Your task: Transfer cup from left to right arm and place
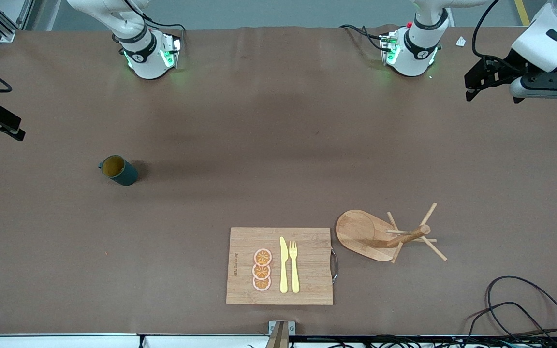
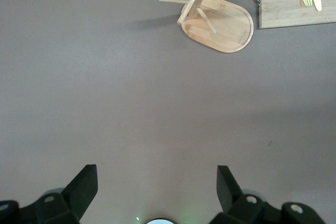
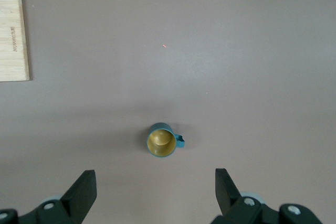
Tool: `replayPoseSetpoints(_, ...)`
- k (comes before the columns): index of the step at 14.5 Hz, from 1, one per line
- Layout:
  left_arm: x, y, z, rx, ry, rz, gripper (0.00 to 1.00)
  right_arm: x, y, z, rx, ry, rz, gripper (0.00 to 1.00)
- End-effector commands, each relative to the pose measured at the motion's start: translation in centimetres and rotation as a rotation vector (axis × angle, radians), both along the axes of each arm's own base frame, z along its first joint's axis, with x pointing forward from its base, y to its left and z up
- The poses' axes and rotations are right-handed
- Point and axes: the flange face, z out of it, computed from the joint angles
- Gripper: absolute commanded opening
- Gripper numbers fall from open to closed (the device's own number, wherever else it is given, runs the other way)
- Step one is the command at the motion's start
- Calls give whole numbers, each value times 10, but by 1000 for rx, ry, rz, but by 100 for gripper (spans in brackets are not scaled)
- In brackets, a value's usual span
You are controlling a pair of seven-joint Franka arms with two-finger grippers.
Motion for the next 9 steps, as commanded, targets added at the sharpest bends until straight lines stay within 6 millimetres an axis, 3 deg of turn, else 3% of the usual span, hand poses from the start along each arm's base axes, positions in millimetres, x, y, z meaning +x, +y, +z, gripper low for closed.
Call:
replayPoseSetpoints(1,-4,-1,7,2,-2,-15,100,3,5,-2,79,-13,-9,100)
replayPoseSetpoints(9,-6,-3,7,-1,6,-18,100,5,7,-12,84,-1,-7,100)
